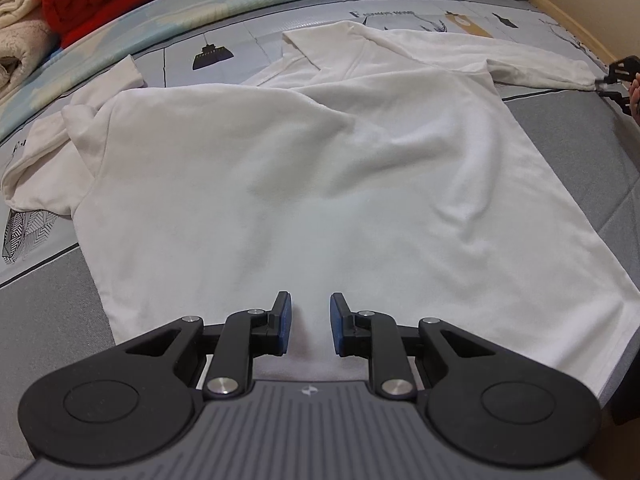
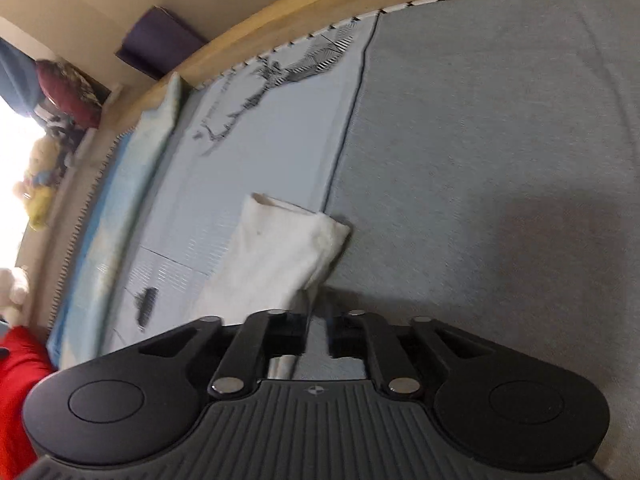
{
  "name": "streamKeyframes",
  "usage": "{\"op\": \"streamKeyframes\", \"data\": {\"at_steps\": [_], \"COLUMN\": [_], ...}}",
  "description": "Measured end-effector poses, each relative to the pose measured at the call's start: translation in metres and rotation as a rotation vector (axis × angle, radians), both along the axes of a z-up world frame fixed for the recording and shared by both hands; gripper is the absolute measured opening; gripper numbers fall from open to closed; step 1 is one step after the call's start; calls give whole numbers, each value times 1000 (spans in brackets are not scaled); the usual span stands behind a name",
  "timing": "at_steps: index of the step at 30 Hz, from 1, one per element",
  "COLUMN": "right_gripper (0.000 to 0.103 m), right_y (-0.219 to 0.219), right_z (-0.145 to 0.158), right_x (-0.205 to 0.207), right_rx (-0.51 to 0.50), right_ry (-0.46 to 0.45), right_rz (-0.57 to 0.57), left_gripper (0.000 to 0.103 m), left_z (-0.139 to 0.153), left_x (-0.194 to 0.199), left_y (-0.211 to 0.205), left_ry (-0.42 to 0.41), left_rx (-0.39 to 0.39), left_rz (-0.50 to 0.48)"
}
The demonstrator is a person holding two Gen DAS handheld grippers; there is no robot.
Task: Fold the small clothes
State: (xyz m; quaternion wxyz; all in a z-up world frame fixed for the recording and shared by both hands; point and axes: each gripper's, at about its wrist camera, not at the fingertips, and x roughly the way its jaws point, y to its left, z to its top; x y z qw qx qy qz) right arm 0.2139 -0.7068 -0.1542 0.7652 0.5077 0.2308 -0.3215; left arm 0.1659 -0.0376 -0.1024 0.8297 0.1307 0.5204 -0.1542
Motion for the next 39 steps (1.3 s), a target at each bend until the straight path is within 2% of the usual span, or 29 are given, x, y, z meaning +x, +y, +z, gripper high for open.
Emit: {"op": "streamKeyframes", "data": {"at_steps": [2, 7, 8, 9, 10, 13, 16, 19, 20, 23, 26, 27, 30, 33, 36, 39], "right_gripper": [26, 26, 24, 9, 4, 3, 3, 3, 5, 8, 29, 31, 31, 31, 31, 32], "right_y": [-1, 4, 5, 7, 7, 8, -1, -21, -25, -28, -7, 3, 39, 86, 135, 202], "right_z": [-1, 8, 10, 12, 14, 22, 36, 34, 30, 23, 48, 58, 87, 110, 121, 121], "right_x": [2, 16, 19, 23, 26, 29, 20, -1, -9, -16, -9, -4, 14, 40, 82, 117], "right_rx": [8, -10, -26, -51, -69, -128, -211, -209, -194, -114, -197, -238, -337, -415, -438, -523], "right_ry": [-33, -39, -27, -8, 3, 9, 41, 96, 117, 166, 270, 277, 231, 138, 23, -39], "right_rz": [2, 7, 19, 33, 46, 43, -61, -238, -273, -281, -297, -286, -185, -14, 324, 705], "left_gripper": [24, 25, 25, 25, 25, 25, 25, 25, 25, 25, 29, 31, 32, 32, 32, 32], "left_z": [-2, -8, -8, -8, -8, -9, -9, -7, -4, 16, 45, 54, 66, 59, 48, 48], "left_x": [1, 2, 2, 2, 2, 3, 2, 1, 1, 7, 26, 36, 66, 91, 105, 112], "left_y": [0, 2, 2, 2, 3, 4, 4, 5, 6, 13, 24, 30, 49, 80, 108, 114], "left_ry": [6, 18, 20, 19, 17, 18, 18, 16, 13, 1, -42, -64, -119, -150, -68, -60], "left_rx": [6, 27, 29, 28, 26, 28, 26, 21, 17, -29, -63, -63, -58, -58, -122, -185], "left_rz": [7, 17, 19, 20, 19, 25, 25, 21, 21, 28, 30, 34, 71, 188, 342, 383]}}
